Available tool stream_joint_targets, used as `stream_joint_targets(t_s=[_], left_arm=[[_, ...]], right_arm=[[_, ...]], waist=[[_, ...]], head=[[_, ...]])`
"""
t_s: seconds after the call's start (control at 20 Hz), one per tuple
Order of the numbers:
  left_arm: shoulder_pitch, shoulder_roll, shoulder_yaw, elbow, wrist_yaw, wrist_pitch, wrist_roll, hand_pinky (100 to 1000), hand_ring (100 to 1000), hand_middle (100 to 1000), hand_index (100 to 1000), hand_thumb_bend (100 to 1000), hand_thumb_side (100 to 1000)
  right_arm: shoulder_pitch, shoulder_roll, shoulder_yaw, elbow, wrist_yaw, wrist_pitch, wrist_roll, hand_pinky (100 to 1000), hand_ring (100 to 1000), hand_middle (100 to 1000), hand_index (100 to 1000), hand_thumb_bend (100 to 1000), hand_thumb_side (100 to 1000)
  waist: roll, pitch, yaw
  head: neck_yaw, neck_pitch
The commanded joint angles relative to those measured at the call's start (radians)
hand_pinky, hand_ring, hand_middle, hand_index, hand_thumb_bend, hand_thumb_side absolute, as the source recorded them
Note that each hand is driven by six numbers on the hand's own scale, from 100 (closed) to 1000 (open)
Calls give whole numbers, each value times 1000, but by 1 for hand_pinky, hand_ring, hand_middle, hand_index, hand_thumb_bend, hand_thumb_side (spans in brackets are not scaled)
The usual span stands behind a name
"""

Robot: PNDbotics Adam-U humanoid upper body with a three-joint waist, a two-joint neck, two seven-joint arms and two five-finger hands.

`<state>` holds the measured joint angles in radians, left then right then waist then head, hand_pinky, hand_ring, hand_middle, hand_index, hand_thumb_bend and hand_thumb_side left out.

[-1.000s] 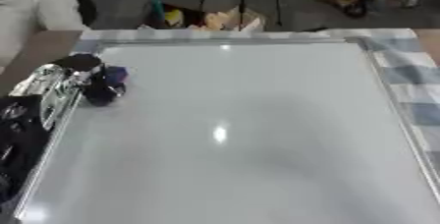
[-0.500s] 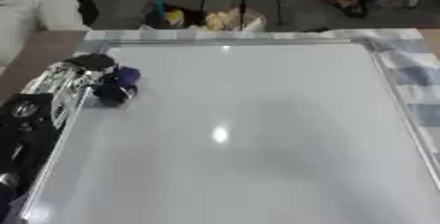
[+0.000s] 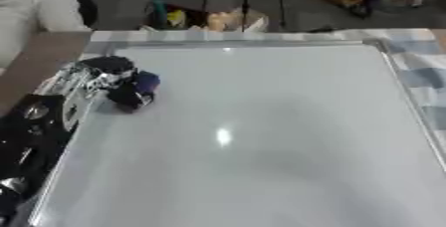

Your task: Wipe the whiteboard clean with a brush.

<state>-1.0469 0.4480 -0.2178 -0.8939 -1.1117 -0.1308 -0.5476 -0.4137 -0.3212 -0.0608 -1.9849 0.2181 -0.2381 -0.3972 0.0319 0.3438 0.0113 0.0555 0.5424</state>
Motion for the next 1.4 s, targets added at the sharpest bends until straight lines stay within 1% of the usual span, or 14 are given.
stream_joint_targets(t_s=[0.05,0.6,1.05,1.4], left_arm=[[7,-18,-30,-15,23,-11,-18,239,349,325,604,100,704],[0,-19,-48,-84,120,-23,-74,218,337,314,592,100,729],[-4,-18,-69,-137,163,-35,-104,209,332,310,588,100,733],[-3,-12,-81,-183,194,-48,-104,182,315,292,569,100,703]], right_arm=[[-13,-11,-5,-15,0,0,-3,777,860,675,794,100,877],[-13,-10,-4,-15,-2,3,-5,777,860,675,793,100,875],[-14,-10,-3,-15,-2,3,-4,777,860,674,793,100,874],[-16,-12,-2,-15,-3,3,-3,776,860,674,793,100,874]], waist=[[-3,-14,-5],[-1,-16,-10],[3,-17,-10],[4,-17,-9]], head=[[2,-6],[2,5],[3,8],[2,12]])
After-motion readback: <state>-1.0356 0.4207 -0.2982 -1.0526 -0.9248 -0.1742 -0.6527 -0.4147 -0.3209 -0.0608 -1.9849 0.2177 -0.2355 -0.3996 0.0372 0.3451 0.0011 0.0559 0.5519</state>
